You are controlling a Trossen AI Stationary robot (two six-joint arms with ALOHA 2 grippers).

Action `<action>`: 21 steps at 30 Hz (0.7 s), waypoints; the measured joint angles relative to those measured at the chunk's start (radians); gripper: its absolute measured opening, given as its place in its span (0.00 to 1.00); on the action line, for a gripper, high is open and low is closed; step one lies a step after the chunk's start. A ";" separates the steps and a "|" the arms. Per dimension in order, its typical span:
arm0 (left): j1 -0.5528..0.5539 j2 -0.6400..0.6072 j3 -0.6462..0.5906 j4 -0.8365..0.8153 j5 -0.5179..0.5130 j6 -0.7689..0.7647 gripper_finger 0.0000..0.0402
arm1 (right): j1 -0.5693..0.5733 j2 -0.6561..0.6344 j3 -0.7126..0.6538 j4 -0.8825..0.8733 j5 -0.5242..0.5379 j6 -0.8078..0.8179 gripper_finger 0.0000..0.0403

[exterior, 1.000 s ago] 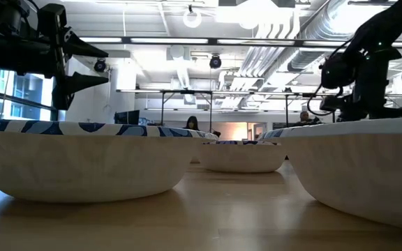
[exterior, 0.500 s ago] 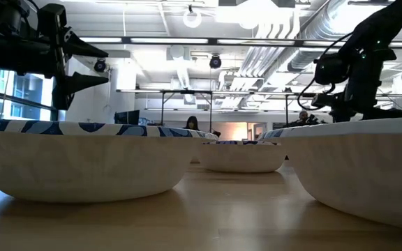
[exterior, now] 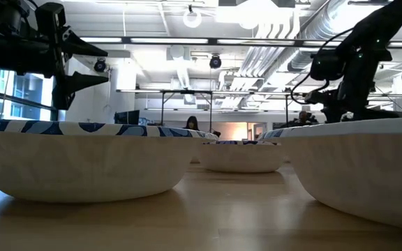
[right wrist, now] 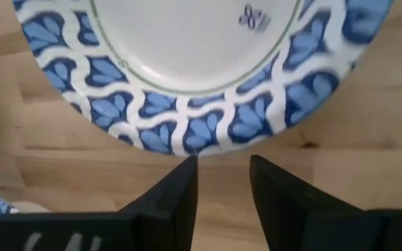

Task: Nest bowls inside each other
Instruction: Stack the white patterned bowl on top of the other white patterned bowl

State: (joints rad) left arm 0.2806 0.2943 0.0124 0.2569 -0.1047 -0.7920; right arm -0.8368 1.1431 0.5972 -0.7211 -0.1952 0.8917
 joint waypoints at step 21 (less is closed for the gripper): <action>0.000 0.000 0.000 -0.002 0.014 0.057 0.60 | 0.017 -0.129 0.000 -0.018 0.030 0.395 0.36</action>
State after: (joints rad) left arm 0.2807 0.2943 0.0126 0.2554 -0.0902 -0.7349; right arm -0.8202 1.0143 0.5972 -0.7392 -0.1650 1.2862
